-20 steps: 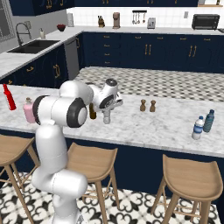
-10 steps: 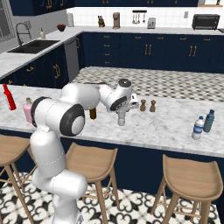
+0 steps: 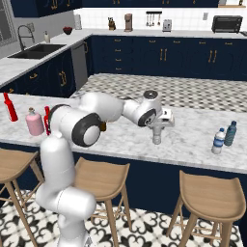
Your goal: Move the plastic bottles in the middle to the plastics group, and the glass bottles in the middle to the glass group.
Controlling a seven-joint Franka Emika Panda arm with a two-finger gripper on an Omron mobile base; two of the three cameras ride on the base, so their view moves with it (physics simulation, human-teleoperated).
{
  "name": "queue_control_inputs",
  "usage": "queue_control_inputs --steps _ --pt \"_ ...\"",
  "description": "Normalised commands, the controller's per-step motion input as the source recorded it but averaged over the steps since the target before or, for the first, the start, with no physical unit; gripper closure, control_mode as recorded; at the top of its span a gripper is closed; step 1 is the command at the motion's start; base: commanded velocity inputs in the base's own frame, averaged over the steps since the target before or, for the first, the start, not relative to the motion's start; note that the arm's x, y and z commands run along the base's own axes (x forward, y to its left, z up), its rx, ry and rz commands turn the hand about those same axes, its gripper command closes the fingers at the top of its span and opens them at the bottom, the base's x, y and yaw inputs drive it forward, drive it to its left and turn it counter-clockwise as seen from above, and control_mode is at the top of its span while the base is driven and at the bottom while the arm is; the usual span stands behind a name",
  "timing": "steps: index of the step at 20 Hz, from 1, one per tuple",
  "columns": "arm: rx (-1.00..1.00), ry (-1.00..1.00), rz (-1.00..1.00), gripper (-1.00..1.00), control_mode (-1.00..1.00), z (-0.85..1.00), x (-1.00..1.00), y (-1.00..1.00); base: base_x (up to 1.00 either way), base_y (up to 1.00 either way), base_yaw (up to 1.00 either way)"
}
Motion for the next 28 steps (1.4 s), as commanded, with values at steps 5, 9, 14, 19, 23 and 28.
queue_control_inputs --steps 5,9,14,19,23,28 --pt "0.0 0.11 -0.34 1.0 -1.0 0.03 0.2 -0.96 0.0 0.0 0.0" --pt "0.0 0.07 -0.28 1.0 -1.0 0.01 0.2 -0.99 0.0 0.0 0.0" --pt "0.12 0.0 -0.2 1.0 -1.0 -0.01 0.02 -0.96 0.0 0.0 0.0" --pt "0.13 0.0 -0.07 1.0 -1.0 -0.15 0.0 -0.66 0.0 0.0 0.0" --pt "0.07 0.0 -0.05 1.0 -1.0 -0.01 0.04 -0.55 0.0 0.0 0.0" --pt "0.0 -0.01 0.0 1.0 -1.0 -0.21 0.0 -0.04 0.0 0.0 0.0"
